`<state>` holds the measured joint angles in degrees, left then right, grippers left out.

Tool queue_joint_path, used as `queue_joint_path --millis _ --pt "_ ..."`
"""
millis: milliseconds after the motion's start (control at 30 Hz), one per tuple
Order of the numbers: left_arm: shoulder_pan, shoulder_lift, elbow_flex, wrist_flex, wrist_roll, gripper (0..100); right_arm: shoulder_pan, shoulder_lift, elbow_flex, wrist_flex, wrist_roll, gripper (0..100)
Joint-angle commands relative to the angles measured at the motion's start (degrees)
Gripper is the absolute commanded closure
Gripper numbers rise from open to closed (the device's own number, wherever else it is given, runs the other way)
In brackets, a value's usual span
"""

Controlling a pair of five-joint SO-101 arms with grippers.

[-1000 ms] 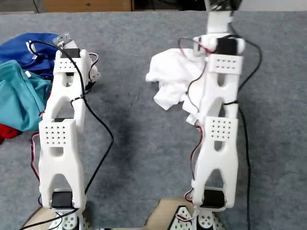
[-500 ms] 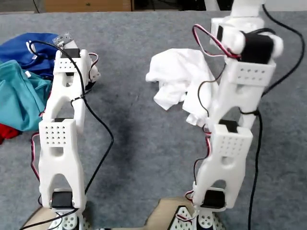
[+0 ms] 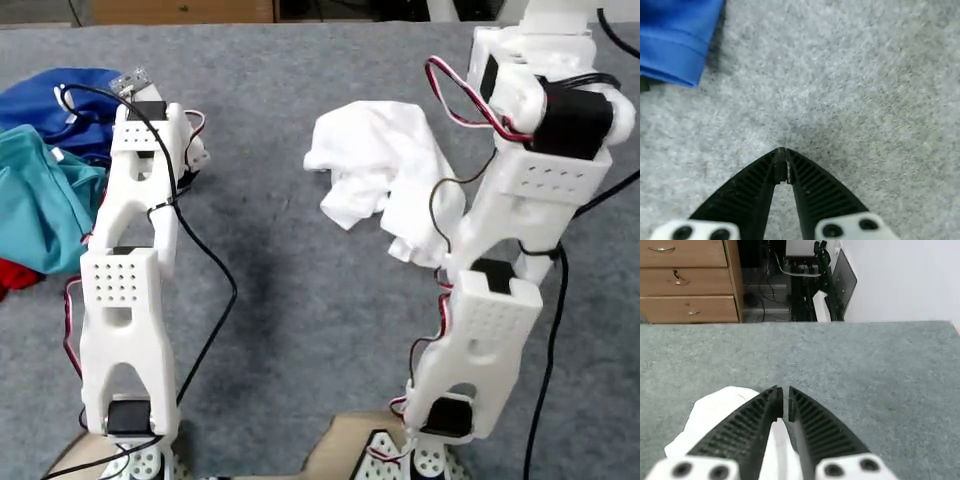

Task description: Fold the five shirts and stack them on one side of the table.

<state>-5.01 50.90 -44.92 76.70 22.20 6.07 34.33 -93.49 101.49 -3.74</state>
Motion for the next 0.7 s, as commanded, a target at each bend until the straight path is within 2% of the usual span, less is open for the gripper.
queue_joint_path --millis 0,133,233,300,500,567,667 --pt "0.1 -0.8 -0.4 -0.5 0.2 98 -2.4 4.6 -2.0 -0.4 -0.6 93.8" --pt "0.0 -0.8 -0.3 -0.5 0.2 98 -2.9 15.4 -2.0 -4.7 -7.0 76.5" --pt "-0.1 -0.8 -0.3 -0.5 0.2 98 -4.2 23.9 -1.6 -9.1 -4.6 63.7" --pt "-0.1 -0.8 -0.3 -0.5 0.2 98 -5.2 30.1 -1.2 -12.7 -4.1 59.6" --pt "-0.1 -0.8 -0.3 -0.6 0.2 98 -7.5 42.9 -1.7 -19.4 -5.0 60.7" --pt "-0.1 -0.8 -0.3 -0.6 0.2 98 -7.3 42.9 -2.0 -19.4 -5.0 66.0" --pt "-0.1 -0.8 -0.3 -0.6 0.2 98 -7.1 43.1 -1.9 -20.1 -5.0 79.1"
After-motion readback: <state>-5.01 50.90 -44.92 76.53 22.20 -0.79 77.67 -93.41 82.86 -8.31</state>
